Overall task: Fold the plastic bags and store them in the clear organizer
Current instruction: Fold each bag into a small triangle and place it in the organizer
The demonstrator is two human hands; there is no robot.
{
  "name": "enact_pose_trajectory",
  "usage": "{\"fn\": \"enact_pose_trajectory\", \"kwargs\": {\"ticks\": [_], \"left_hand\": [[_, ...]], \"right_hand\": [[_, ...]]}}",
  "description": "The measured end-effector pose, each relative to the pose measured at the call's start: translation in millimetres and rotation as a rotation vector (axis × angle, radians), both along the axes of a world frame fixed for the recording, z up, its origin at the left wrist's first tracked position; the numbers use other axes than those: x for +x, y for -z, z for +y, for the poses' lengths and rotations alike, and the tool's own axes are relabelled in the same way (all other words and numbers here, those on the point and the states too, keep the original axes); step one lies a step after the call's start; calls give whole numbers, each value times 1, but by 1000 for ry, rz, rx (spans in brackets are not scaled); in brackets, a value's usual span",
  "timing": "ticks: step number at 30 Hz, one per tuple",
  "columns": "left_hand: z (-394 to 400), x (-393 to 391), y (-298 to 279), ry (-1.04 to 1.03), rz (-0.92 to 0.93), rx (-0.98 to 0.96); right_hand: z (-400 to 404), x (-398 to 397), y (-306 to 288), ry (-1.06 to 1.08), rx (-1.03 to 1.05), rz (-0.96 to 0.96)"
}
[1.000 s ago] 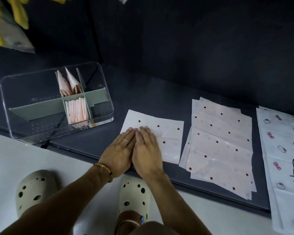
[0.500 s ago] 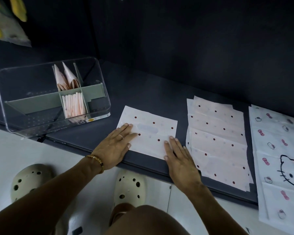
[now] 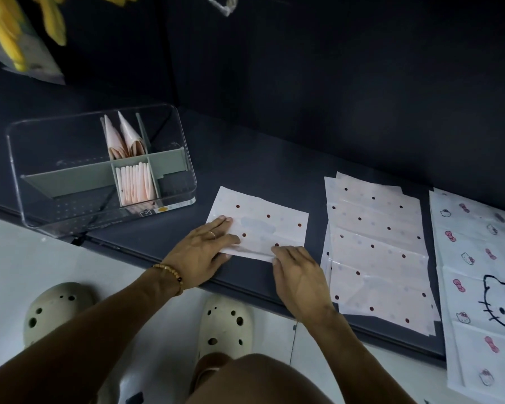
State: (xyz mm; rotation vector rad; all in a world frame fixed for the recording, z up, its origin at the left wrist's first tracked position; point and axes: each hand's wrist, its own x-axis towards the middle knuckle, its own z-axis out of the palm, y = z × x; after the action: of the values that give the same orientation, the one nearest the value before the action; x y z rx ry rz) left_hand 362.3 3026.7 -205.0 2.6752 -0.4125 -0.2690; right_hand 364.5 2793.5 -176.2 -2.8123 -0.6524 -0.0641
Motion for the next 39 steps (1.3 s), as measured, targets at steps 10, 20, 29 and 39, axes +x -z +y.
{"fn": "enact_pose_trajectory", "kwargs": {"ticks": [10,20,29,39], "left_hand": [[12,17,-39,-172,-7,130],[12,21,-23,-575,15,-5],[4,30,-11,-659,-22,186],[-4,30,-24,-580,-199,304]], "right_hand": [[-14,31,-8,247,304,376],[-16,54,7,569,389,459],[-8,63,14,681,296,434],[-4,67,10,729,244,458]]}}
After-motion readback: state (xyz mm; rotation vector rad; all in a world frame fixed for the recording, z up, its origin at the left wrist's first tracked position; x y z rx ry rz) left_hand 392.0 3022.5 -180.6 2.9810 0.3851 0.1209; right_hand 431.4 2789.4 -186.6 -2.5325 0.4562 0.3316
